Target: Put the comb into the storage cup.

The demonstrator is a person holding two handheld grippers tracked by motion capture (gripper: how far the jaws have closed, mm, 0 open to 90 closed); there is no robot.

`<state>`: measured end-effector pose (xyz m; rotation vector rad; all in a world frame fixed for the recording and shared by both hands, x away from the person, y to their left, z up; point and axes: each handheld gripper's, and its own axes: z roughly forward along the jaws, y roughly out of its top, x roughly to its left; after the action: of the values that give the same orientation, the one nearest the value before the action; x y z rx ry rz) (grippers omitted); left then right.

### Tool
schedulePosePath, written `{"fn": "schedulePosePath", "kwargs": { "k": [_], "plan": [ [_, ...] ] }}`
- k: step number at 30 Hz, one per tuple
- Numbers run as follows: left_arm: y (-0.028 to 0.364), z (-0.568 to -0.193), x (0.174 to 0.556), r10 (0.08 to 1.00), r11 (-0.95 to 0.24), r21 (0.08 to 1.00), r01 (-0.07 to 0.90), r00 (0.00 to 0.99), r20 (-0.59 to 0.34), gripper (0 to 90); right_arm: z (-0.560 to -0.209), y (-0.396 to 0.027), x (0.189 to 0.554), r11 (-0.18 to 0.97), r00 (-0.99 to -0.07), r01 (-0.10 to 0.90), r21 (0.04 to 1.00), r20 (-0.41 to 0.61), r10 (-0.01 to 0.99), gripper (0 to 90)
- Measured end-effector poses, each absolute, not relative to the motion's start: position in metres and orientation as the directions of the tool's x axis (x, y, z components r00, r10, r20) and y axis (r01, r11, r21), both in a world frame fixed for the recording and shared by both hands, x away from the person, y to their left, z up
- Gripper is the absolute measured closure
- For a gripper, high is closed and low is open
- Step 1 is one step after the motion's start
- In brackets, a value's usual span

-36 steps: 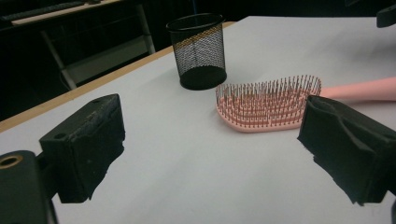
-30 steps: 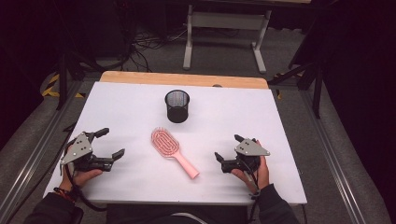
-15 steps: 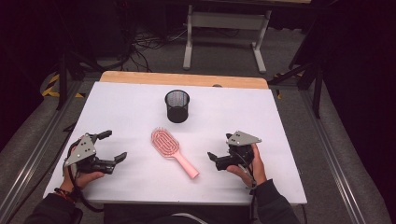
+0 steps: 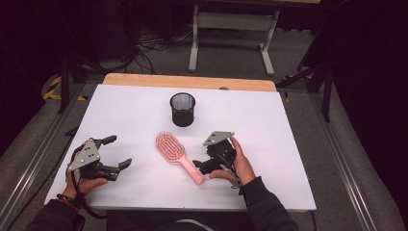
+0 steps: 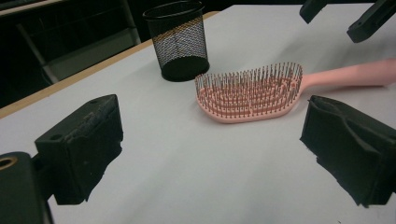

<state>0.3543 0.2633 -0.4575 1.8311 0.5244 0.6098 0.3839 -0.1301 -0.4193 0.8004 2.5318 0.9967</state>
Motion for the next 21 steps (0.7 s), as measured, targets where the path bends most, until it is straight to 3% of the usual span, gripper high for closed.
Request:
{"fn": "schedulePosePath", "kwargs": {
  "k": [7, 13, 17, 21],
  "plan": [
    [0.262, -0.458, 0.353, 0.607, -0.32, 0.945, 0.064, 0.78, 0.152, 6.2, -0.426, -0.103, 0.393, 0.636, -0.813, 0.451, 0.627, -0.006, 0.583, 15.0],
    [0.262, -0.458, 0.353, 0.605, -0.323, 0.944, 0.062, 0.781, 0.156, 6.2, -0.435, -0.084, 0.4, 0.665, -0.798, 0.473, 0.578, -0.037, 0.601, 23.2],
    [0.262, -0.459, 0.354, 0.604, -0.325, 0.943, 0.066, 0.782, 0.154, 6.3, -0.442, -0.077, 0.406, 0.678, -0.794, 0.489, 0.549, -0.043, 0.607, 23.6],
    [0.262, -0.459, 0.354, 0.602, -0.328, 0.942, 0.066, 0.783, 0.154, 6.2, -0.448, -0.07, 0.407, 0.697, -0.806, 0.478, 0.534, -0.048, 0.59, 31.8]
  ]
}}
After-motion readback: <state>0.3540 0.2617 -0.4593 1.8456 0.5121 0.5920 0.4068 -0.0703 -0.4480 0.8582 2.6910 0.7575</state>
